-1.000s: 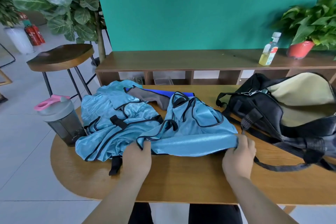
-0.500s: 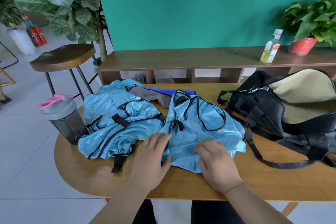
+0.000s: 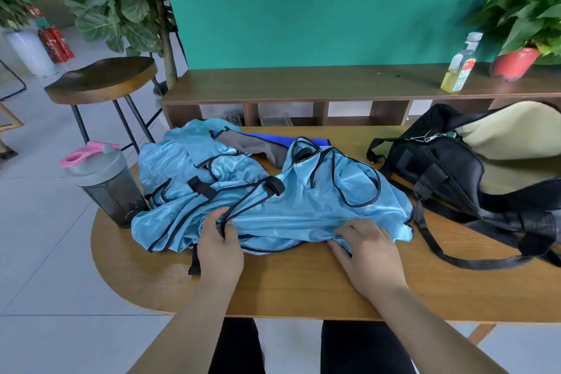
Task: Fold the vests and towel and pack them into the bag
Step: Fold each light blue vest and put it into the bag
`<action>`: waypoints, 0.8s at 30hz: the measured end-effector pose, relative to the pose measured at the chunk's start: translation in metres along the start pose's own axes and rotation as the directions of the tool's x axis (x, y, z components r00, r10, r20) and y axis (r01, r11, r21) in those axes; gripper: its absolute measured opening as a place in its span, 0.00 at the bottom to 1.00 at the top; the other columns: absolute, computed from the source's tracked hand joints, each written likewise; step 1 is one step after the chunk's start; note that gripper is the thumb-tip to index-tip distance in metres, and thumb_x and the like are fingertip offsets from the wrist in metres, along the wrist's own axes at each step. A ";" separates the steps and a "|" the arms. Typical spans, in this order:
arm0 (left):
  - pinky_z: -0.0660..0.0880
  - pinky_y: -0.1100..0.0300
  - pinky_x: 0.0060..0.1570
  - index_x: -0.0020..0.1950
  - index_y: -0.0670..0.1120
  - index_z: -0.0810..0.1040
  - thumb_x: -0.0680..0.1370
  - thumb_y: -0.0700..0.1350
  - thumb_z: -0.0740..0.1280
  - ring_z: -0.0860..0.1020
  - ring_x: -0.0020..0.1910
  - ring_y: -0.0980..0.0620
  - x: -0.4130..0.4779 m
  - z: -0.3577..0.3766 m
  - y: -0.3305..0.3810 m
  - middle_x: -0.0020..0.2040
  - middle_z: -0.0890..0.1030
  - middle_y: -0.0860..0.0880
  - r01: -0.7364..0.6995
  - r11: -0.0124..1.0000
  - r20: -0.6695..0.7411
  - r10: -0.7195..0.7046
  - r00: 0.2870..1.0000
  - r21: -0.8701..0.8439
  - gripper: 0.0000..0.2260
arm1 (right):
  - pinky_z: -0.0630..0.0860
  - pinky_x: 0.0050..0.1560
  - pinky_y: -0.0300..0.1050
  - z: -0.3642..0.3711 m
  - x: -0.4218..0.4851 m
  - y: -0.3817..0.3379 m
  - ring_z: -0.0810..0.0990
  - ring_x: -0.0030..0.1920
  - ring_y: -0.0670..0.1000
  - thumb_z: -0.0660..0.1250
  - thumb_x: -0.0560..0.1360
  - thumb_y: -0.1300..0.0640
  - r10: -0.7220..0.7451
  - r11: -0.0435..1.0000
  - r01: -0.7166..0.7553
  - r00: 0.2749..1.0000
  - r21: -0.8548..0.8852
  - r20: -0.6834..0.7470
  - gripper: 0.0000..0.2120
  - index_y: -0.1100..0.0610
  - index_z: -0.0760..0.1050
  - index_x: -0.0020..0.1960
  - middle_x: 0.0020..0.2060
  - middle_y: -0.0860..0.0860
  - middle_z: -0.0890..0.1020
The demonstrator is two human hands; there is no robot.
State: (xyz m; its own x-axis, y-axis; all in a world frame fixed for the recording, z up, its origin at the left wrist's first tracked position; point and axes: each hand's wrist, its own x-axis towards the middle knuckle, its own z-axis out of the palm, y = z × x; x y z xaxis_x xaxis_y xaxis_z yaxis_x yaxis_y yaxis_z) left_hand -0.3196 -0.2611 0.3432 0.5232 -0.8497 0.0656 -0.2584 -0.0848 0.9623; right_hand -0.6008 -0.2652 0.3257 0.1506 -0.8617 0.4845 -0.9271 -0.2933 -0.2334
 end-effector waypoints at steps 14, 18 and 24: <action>0.78 0.53 0.31 0.56 0.58 0.79 0.87 0.38 0.56 0.74 0.32 0.41 -0.010 -0.002 0.002 0.40 0.76 0.42 -0.060 0.998 0.064 0.059 0.996 0.019 0.17 | 0.73 0.52 0.56 -0.009 -0.003 -0.009 0.75 0.53 0.60 0.74 0.71 0.63 -0.173 0.982 0.160 0.976 -0.100 -0.132 0.13 0.55 0.82 0.55 0.54 0.55 0.77; 0.69 0.51 0.29 0.49 0.57 0.82 0.87 0.38 0.56 0.67 0.29 0.49 -0.010 -0.006 0.000 0.32 0.71 0.47 -0.012 0.999 0.080 0.016 0.997 -0.044 0.20 | 0.72 0.64 0.53 -0.005 0.001 -0.005 0.73 0.63 0.54 0.72 0.77 0.43 -0.161 0.987 0.162 0.984 -0.005 0.071 0.15 0.42 0.82 0.62 0.61 0.48 0.75; 0.81 0.49 0.45 0.50 0.54 0.87 0.86 0.39 0.58 0.80 0.39 0.49 -0.008 -0.012 0.007 0.47 0.84 0.54 0.121 0.959 0.041 -0.114 0.993 -0.255 0.19 | 0.72 0.65 0.56 0.002 0.004 0.002 0.74 0.61 0.54 0.74 0.76 0.50 0.129 0.989 -0.124 0.990 -0.076 0.061 0.15 0.46 0.84 0.63 0.59 0.47 0.78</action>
State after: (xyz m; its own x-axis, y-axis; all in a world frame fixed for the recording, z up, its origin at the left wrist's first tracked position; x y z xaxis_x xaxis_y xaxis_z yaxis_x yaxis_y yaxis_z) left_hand -0.3161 -0.2487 0.3530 0.5155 -0.8551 -0.0557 0.0229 -0.0512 0.9984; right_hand -0.6013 -0.2697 0.3256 0.0508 -0.9160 0.3980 -0.9620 -0.1520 -0.2270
